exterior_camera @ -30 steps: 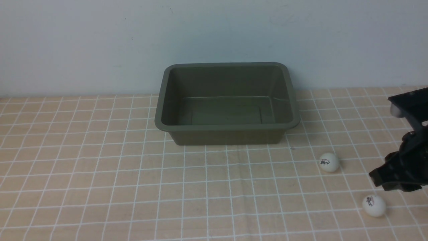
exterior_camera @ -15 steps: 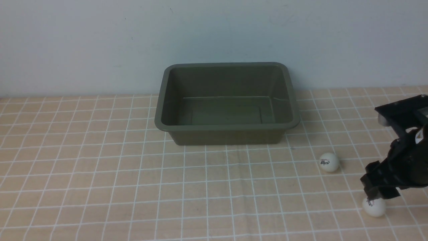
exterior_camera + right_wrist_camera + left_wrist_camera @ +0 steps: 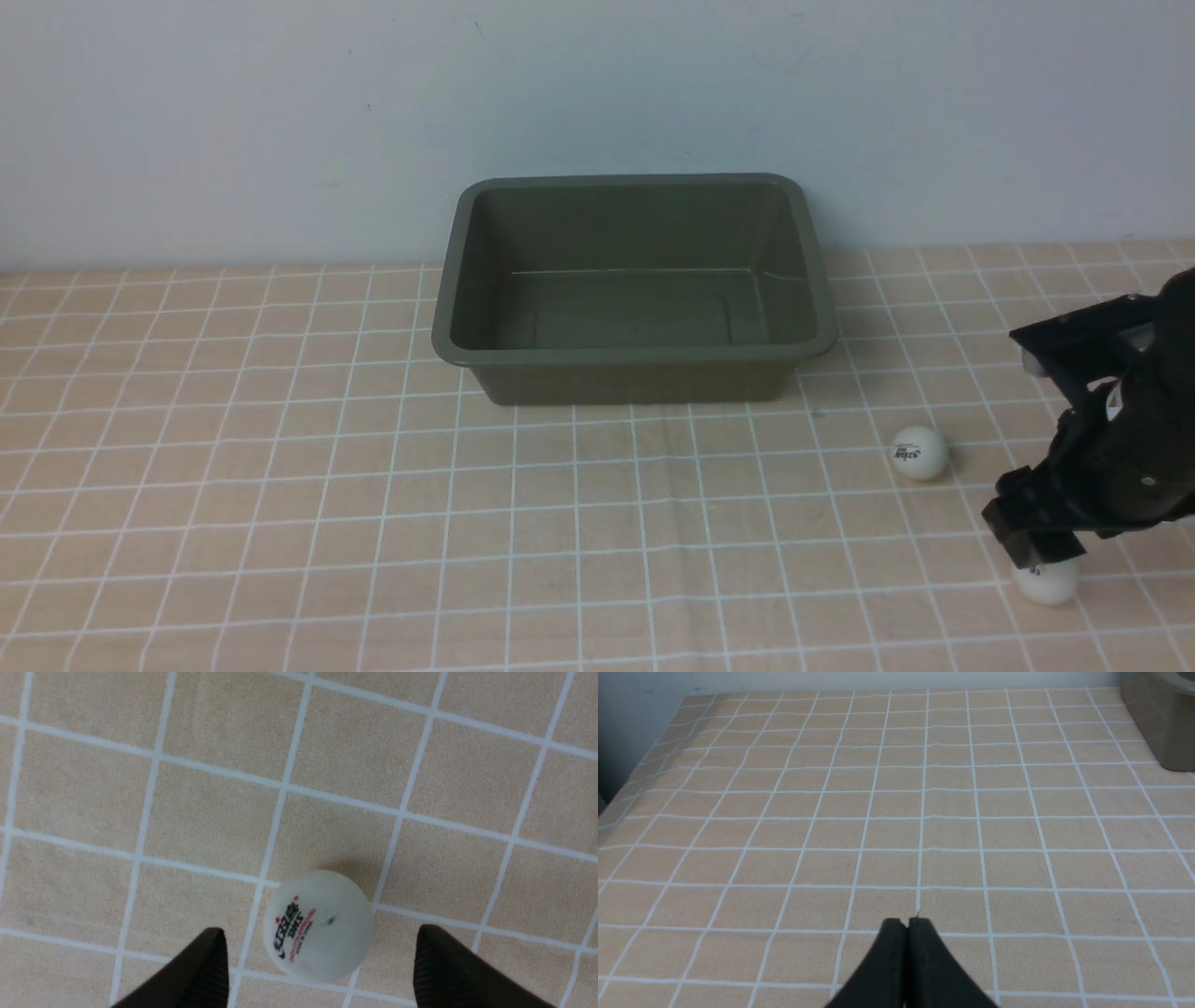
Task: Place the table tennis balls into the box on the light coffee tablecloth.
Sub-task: 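Reach for and grasp a ping pong ball on the table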
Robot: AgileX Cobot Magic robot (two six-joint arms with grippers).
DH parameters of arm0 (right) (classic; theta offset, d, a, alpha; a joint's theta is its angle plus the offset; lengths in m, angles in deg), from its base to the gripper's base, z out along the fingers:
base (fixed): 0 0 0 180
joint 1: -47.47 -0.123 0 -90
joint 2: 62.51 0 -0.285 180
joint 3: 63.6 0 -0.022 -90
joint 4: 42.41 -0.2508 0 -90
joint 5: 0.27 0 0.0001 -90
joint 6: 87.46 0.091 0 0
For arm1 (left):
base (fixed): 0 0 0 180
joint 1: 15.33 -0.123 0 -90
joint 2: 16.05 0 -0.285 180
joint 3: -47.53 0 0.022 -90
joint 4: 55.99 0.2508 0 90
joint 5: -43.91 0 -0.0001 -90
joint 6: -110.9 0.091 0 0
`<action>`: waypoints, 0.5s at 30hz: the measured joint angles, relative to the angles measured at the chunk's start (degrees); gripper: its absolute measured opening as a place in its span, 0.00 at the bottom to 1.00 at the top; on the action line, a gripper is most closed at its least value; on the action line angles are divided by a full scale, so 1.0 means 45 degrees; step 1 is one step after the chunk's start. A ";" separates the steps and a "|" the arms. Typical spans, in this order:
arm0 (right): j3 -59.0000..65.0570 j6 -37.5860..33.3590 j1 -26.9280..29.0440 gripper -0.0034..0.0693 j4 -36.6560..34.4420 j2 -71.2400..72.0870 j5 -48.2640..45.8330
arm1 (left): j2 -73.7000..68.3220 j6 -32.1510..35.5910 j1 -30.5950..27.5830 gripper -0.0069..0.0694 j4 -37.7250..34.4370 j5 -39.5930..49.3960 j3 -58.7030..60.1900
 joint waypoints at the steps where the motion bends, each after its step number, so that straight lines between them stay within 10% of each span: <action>1: -0.0010 0.0000 0.0000 0.71 0.0046 -0.0109 0.0002 | 0.0000 0.0000 0.0000 0.00 0.0000 0.0000 0.0000; 15: -0.0014 0.0114 0.0000 0.71 0.0086 -0.1221 0.0350 | 0.0000 0.0000 0.0000 0.00 0.0000 0.0000 0.0000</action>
